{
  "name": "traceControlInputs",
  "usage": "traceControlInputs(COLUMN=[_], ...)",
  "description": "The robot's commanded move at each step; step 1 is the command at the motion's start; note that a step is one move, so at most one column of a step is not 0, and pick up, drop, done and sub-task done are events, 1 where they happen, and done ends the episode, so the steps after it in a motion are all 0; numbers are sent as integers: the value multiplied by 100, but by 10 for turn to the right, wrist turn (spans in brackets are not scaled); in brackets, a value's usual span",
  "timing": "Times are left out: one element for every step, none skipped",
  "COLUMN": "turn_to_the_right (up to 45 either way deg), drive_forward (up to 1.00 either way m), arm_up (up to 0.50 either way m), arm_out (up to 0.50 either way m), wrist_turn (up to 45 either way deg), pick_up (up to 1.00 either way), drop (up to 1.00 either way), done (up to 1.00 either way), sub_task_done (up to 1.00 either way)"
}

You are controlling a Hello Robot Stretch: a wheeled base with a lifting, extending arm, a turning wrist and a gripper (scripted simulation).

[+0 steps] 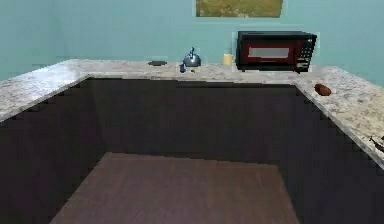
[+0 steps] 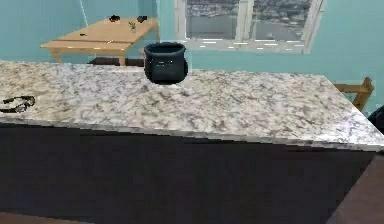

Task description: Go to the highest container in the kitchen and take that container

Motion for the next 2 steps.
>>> traceControlInputs(turn_to_the_right=[0,120], drive_forward=[100,0], arm_up=[0,0], arm_out=[0,0], wrist_turn=[0,0], pick_up=[0,0], drop=[0,0], done=[0,0], sub_task_done=[0,0])
